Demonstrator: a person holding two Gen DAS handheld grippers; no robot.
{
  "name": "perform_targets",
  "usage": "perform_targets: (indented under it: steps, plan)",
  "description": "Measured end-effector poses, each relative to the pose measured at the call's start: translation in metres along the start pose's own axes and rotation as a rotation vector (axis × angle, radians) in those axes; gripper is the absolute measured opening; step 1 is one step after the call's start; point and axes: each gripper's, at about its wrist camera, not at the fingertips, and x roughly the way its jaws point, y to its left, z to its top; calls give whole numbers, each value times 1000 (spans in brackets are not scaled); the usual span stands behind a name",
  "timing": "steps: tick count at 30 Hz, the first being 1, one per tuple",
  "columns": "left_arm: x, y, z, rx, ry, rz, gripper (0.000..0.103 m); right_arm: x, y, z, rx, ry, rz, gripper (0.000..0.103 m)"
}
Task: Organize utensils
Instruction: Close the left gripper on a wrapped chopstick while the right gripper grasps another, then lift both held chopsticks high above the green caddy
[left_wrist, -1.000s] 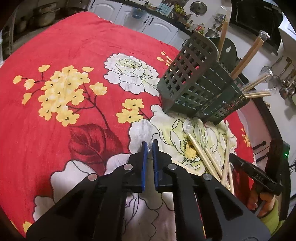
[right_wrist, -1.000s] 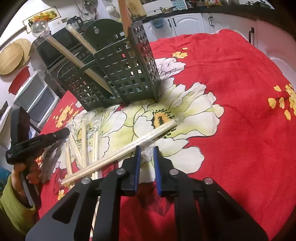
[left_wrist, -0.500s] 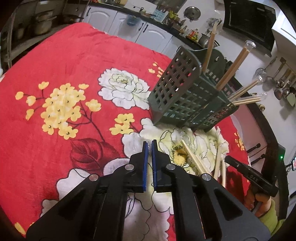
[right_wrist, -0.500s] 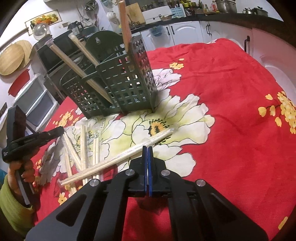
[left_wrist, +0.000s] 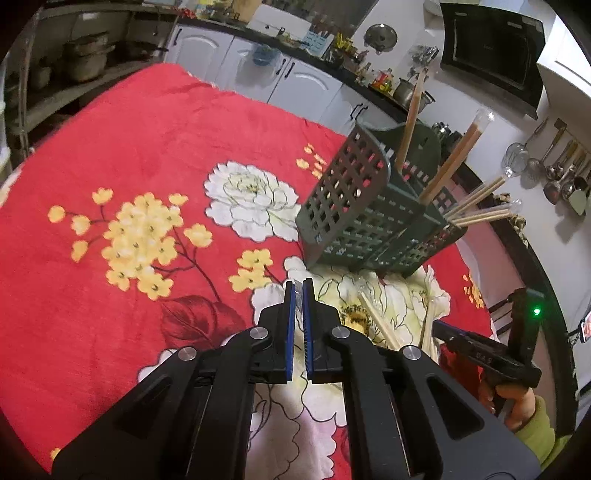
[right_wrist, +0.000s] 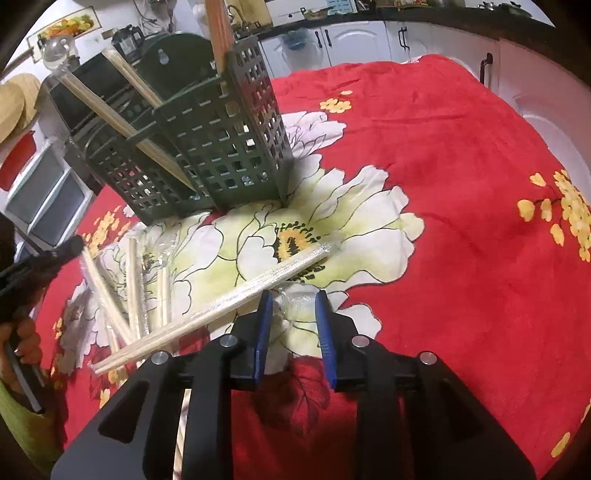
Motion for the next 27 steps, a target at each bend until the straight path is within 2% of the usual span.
perform_targets:
  steps: [1, 3, 11, 18, 27]
  plan:
    - [-2, 0, 1, 3, -6, 1, 2, 0, 0, 0, -7, -4, -13, 12]
    - [-8, 0, 5, 4, -20, 4, 2, 0, -2, 0, 0, -6, 0, 4]
    - [-33, -13, 21, 29, -94, -3, 2, -43, -11, 8, 31, -125, 63, 3]
    - [-57, -43, 30, 102, -173, -16, 1, -100, 14, 23, -65, -276, 88, 2]
    - [-74, -83, 36, 194, -214, -81, 1, -162, 46, 36, -170, -446, 96, 2]
